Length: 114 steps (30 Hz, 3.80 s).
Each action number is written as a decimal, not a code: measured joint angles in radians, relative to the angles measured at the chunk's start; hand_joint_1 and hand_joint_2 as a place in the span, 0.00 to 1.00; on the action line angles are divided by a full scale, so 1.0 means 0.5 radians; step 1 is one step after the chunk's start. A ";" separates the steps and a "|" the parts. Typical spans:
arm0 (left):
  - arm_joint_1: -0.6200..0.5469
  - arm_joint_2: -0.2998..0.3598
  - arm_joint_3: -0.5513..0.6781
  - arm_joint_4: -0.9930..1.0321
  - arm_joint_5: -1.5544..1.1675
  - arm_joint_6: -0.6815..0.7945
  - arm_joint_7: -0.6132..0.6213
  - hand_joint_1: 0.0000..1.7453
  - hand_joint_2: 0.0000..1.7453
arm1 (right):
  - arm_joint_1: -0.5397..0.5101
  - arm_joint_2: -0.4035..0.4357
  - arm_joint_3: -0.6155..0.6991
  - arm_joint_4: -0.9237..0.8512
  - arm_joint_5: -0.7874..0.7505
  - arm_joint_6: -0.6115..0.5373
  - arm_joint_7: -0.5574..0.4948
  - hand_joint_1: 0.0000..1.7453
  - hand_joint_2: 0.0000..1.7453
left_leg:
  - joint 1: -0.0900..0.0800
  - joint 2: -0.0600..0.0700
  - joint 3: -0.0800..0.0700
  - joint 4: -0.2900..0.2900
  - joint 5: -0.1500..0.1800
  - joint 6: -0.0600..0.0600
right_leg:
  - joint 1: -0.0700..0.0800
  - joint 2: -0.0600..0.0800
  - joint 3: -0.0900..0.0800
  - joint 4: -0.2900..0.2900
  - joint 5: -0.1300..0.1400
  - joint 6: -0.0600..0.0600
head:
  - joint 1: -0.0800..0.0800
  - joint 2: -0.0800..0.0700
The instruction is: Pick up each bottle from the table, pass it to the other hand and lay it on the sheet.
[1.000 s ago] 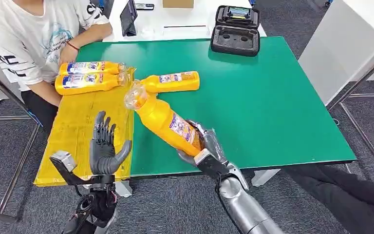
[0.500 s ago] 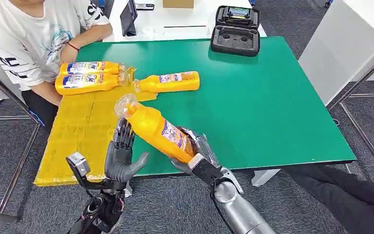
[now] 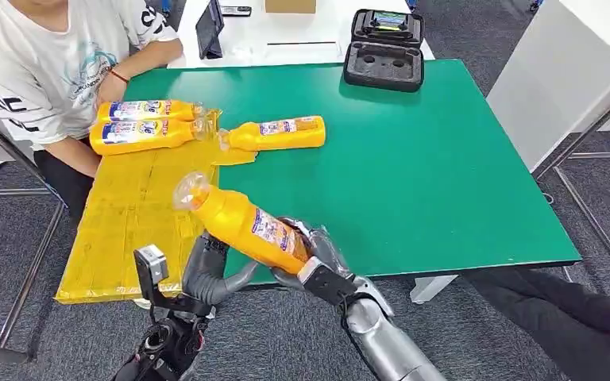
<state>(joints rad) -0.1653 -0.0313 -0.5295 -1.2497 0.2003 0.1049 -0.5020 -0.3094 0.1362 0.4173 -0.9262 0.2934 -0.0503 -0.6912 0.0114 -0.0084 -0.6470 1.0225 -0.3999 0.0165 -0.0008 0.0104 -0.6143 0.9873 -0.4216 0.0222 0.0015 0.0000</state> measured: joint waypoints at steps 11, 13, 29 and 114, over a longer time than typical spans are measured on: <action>-0.070 -0.016 -0.011 0.170 0.146 -0.054 0.086 0.00 1.00 | 0.006 0.025 0.064 0.062 0.105 0.024 0.033 1.00 1.00 | 0.000 0.000 0.000 0.000 0.000 0.000 | 0.000 0.000 0.000 0.000 0.000 0.000 | 0.000 0.000; -0.076 -0.017 -0.012 0.187 0.181 -0.058 0.089 0.00 1.00 | 0.015 0.027 0.064 0.062 0.127 0.040 0.046 1.00 1.00 | 0.000 0.000 0.000 0.000 0.000 0.000 | 0.000 0.000 0.000 0.000 0.000 0.000 | 0.000 0.000; -0.092 -0.061 0.010 0.158 0.600 -0.049 0.055 0.00 1.00 | 0.038 0.036 0.067 0.072 0.180 0.073 0.082 1.00 1.00 | 0.000 0.000 0.000 0.000 0.000 0.000 | 0.000 0.000 0.000 0.000 0.000 0.000 | -0.001 0.000; -0.787 0.279 0.556 0.620 -2.174 1.149 0.180 1.00 1.00 | 0.246 -0.045 0.109 -0.890 -0.487 -0.117 0.002 0.00 1.00 | 0.002 0.005 0.001 0.000 0.003 -0.001 | 0.001 0.001 -0.001 0.001 0.001 -0.001 | 0.001 0.000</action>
<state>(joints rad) -0.5588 0.1084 -0.2514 -0.9395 -0.8866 0.6794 -0.4119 -0.1864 0.1137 0.4719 -1.3711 0.0499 -0.1087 -0.6901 0.0123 -0.0060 -0.6467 1.0225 -0.3982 0.0160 -0.0003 0.0111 -0.6146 0.9878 -0.4211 0.0217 0.0019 0.0000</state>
